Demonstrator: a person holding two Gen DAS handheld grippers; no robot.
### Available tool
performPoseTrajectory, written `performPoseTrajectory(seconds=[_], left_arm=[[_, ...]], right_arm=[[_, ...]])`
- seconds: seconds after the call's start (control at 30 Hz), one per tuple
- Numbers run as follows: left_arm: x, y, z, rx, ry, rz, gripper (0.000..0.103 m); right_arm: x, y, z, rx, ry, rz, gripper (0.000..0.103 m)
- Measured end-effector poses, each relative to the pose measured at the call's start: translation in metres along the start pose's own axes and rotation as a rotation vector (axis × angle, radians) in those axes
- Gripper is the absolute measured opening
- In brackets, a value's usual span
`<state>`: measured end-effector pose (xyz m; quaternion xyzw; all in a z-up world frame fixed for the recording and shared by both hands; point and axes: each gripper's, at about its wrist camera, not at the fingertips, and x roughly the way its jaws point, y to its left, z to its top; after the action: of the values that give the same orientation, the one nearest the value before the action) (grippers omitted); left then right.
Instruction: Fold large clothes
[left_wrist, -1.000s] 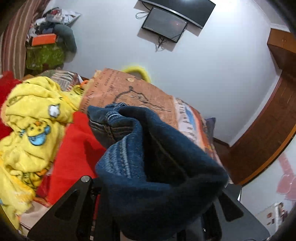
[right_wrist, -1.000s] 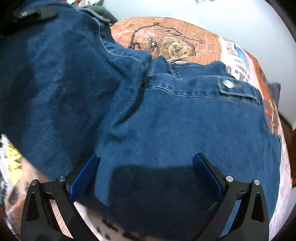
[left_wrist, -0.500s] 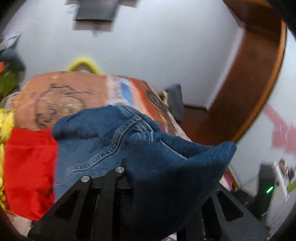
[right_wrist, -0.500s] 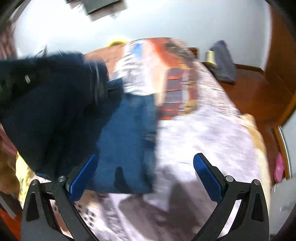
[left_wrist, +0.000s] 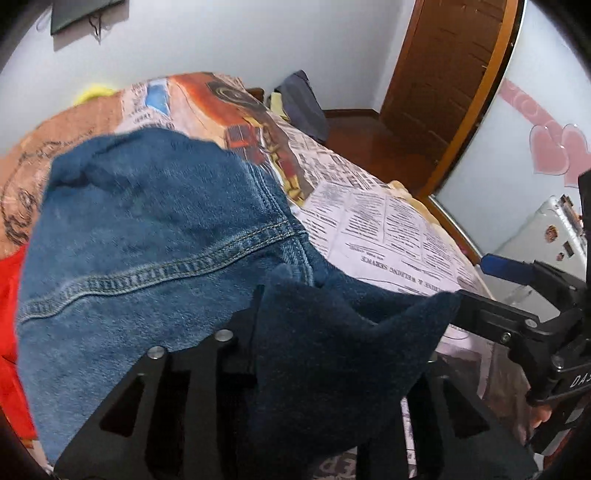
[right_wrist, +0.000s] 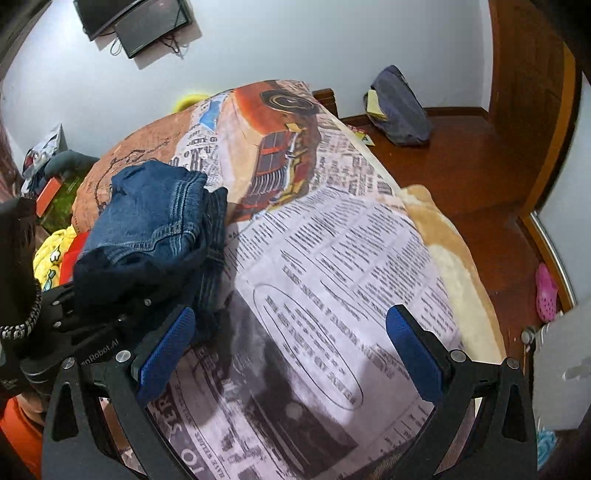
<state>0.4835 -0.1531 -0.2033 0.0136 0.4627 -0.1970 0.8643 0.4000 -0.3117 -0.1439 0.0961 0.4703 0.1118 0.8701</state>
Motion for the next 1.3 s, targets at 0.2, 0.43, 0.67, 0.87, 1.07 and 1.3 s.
performPoseTrajectory(seconds=[0.2, 0.43, 0.67, 0.87, 1.07, 1.3], left_arm=[[-0.008, -0.008, -0.001, 0.017, 0.027, -0.029, 0.047], [-0.04, -0.025, -0.024, 0.162, 0.049, 0.007, 0.055], [-0.101, 0.009, -0.047, 0.151, -0.005, 0.054, 0.069], [-0.138, 0.073, -0.048, 0.038, -0.082, 0.201, 0.07], [-0.134, 0.128, -0.049, -0.092, -0.073, 0.254, 0.072], [-0.102, 0.139, -0.076, -0.089, -0.029, 0.285, 0.08]], right_arm=[[-0.013, -0.001, -0.005, 0.003, -0.004, -0.005, 0.103], [-0.039, 0.01, -0.004, -0.029, -0.044, -0.009, 0.103], [-0.051, 0.033, -0.002, -0.087, -0.071, 0.009, 0.103], [-0.043, 0.071, 0.007, -0.151, -0.085, 0.062, 0.103], [-0.012, 0.109, 0.012, -0.216, -0.06, 0.099, 0.103], [0.057, 0.111, 0.002, -0.235, 0.122, 0.064, 0.103]])
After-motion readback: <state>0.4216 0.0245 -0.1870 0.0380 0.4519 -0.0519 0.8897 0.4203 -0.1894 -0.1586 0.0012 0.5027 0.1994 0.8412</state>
